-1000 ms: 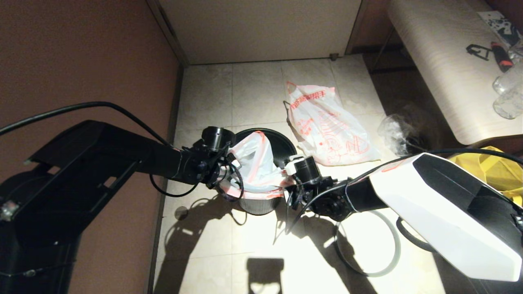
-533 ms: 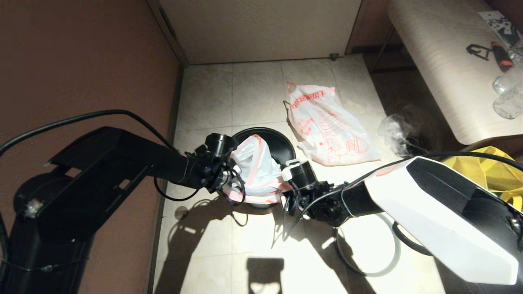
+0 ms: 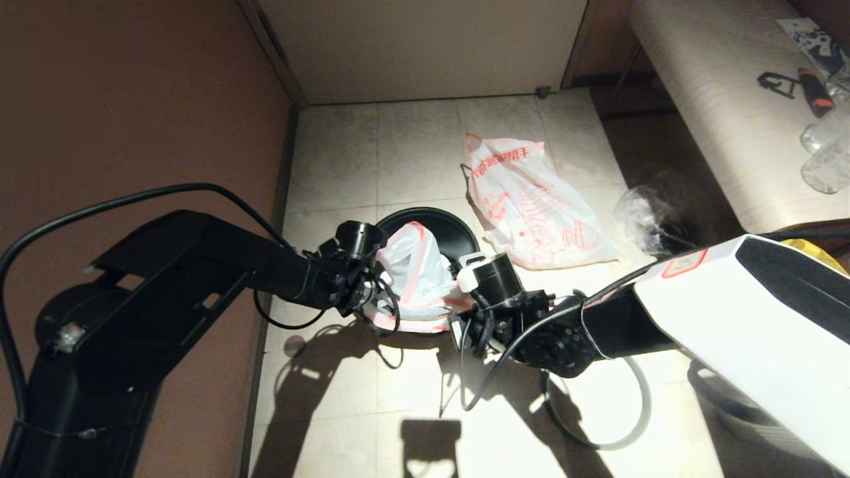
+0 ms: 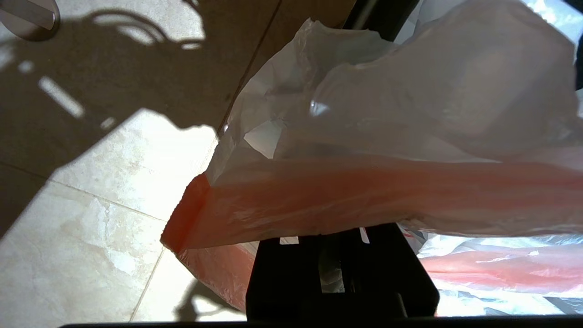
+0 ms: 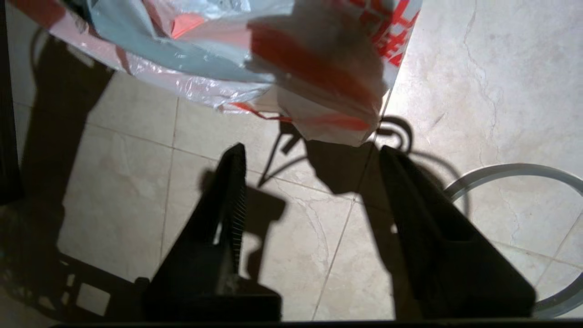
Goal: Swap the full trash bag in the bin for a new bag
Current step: Put the new garbage bag on the trash can
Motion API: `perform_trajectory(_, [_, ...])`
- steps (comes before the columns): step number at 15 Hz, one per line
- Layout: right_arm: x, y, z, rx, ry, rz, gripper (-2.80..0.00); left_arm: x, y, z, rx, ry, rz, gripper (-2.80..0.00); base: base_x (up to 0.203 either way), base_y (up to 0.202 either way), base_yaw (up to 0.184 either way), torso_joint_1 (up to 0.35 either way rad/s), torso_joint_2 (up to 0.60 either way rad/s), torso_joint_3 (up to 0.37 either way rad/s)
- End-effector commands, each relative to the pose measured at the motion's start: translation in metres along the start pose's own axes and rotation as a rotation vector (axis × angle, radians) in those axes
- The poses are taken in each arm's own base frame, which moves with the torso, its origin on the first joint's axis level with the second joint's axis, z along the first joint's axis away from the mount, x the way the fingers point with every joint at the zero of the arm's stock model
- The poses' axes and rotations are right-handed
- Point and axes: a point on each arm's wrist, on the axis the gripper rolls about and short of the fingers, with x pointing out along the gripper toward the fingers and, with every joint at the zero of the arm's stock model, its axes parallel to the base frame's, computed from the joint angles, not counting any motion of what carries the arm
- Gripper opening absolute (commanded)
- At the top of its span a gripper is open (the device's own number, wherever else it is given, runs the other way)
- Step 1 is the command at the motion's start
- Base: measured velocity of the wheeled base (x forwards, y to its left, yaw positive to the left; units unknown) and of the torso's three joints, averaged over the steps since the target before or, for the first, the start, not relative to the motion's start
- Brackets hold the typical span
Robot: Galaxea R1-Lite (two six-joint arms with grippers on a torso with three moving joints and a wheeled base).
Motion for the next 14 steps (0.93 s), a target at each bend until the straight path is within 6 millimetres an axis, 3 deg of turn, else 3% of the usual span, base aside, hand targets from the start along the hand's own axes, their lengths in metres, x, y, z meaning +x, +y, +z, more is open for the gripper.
perform_trajectory(1, [0.000,0.002,0.008,0.006,-0.029,0.003,-2.80,0.000,0.000,0.000,-0.004,-0.001,0.001,-2.80,0.000,0.000,0.000,0.000,0.00,0.000])
perform_trajectory(5, [0.014,0.001,0.015,-0.047,-0.059,-0.025,-2.80,0.002,0.001,-0.001,-0.003,0.001,0.003,-2.80,0.000,0.000,0.000,0.000,0.00,0.000])
perform_trajectory(8, [0.025,-0.006,0.007,-0.084,-0.036,-0.064,-2.80,0.001,0.002,-0.002,0.004,0.009,0.004,-2.80,0.000,0.000,0.000,0.000,0.00,0.000])
perform_trajectory(9, [0.026,-0.007,0.006,-0.099,-0.031,-0.065,0.00,0.001,0.004,-0.004,0.008,0.020,0.003,-2.80,0.000,0.000,0.000,0.000,0.00,0.000])
perform_trajectory(14, [0.027,-0.009,0.000,-0.130,-0.012,-0.066,0.00,0.000,0.007,0.002,-0.009,0.043,-0.045,-2.80,0.000,0.000,0.000,0.000,0.00,0.000])
